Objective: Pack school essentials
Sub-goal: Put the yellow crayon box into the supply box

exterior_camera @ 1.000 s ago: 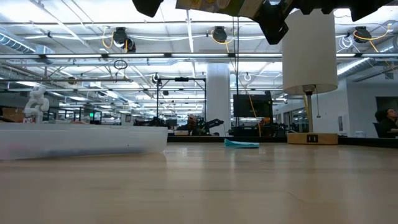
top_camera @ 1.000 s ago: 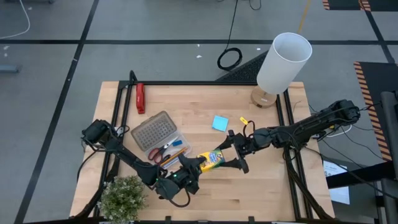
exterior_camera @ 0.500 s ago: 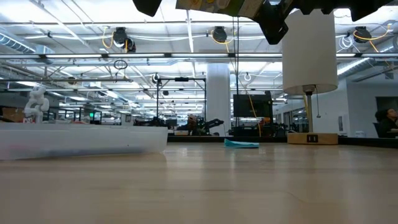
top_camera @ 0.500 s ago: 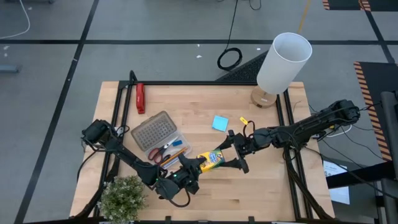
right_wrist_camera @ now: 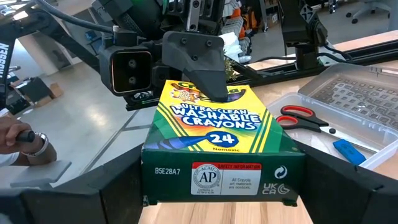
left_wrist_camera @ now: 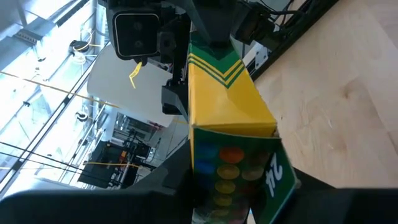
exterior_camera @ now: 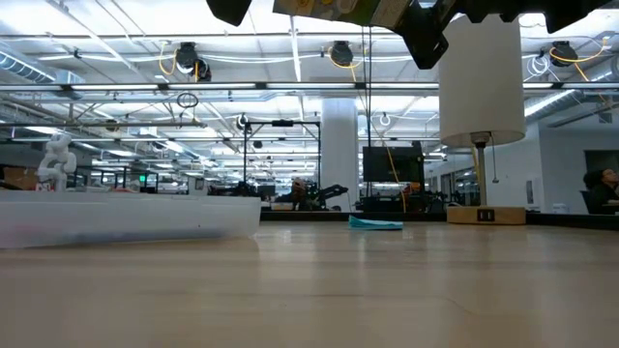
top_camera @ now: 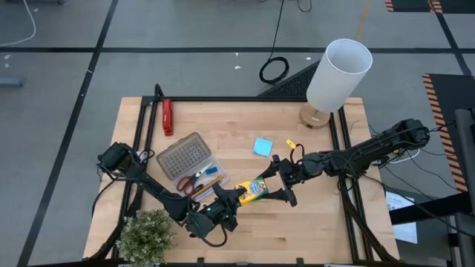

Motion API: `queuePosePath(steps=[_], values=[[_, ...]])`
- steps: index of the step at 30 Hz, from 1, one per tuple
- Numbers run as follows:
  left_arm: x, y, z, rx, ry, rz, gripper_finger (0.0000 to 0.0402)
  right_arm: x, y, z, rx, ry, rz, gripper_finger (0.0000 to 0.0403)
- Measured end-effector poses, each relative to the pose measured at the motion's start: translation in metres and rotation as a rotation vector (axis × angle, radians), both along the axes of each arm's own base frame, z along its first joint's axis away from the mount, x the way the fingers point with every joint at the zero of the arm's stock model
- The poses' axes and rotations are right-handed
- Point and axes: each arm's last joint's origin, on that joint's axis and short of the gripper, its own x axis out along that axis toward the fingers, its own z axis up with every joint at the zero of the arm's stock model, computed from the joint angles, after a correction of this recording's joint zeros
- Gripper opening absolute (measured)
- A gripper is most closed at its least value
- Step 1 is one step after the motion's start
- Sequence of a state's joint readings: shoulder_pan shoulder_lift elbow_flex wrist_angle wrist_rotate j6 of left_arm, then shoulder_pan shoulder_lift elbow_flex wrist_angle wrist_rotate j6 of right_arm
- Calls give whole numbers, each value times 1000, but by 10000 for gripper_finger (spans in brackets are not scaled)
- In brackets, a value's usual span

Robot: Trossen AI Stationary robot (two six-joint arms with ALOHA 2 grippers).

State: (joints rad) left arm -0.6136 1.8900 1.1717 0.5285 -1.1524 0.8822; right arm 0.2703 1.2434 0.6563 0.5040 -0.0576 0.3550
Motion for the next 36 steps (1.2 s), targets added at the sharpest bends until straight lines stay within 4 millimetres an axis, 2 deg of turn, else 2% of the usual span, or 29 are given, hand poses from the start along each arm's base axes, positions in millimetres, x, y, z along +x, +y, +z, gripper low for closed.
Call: queuePosePath(steps=[4, 11, 16, 27, 36], values=[[0, 0, 0, 0, 0, 0, 117, 0, 0, 0, 11, 4, -1, 345], [0, 0, 0, 0, 1, 0, 117, -1, 3, 0, 25, 8, 7, 395], [-1, -1, 0, -15, -8, 1, 117, -5, 2, 5, 32, 8, 4, 394], [-9, -6, -4, 6, -8, 112, 117, -42, -10, 27, 5, 55, -28, 399], [-21, -10, -13, 52, 9, 231, 117, -71, -19, 37, 0, 99, -59, 398]])
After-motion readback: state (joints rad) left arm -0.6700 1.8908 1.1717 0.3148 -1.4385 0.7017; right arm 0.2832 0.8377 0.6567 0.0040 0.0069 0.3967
